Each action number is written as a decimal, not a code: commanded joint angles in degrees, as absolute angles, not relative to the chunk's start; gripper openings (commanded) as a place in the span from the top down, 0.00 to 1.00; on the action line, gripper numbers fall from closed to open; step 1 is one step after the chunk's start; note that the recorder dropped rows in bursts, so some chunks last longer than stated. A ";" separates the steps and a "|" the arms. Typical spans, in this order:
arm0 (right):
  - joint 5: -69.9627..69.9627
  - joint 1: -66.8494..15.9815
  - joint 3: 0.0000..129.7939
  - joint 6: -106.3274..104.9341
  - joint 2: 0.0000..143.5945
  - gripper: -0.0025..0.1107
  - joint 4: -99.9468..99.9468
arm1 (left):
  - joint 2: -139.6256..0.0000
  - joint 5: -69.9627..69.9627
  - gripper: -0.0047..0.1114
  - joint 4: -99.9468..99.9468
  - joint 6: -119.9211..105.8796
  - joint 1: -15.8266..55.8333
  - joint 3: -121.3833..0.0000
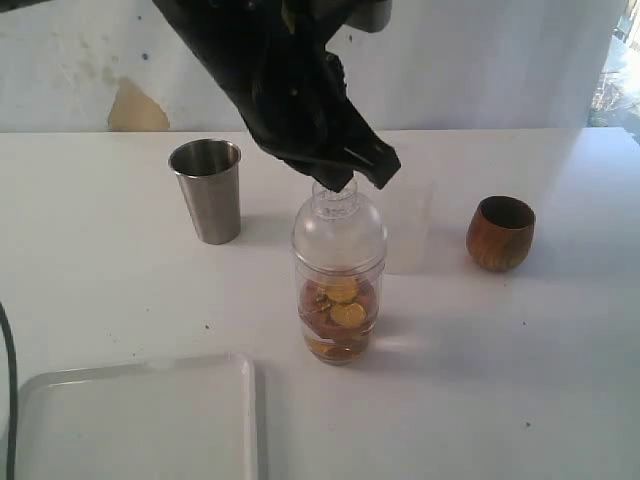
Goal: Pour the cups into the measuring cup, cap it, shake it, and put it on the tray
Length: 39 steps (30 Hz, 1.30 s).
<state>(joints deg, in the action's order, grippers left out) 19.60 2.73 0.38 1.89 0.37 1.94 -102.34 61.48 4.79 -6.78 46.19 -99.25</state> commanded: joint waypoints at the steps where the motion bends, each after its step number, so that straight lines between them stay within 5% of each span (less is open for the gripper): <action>1: 19.53 2.44 0.00 2.23 0.00 0.98 1.93 | -101.74 58.51 0.96 5.70 -7.75 46.37 -97.01; 39: 19.53 2.44 0.00 2.23 0.00 0.98 1.93 | -100.58 53.66 0.96 5.32 -9.03 46.37 -95.37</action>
<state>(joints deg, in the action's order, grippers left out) 19.60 2.73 0.38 1.89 0.37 1.94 -102.28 54.62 4.90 -8.98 46.19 -95.37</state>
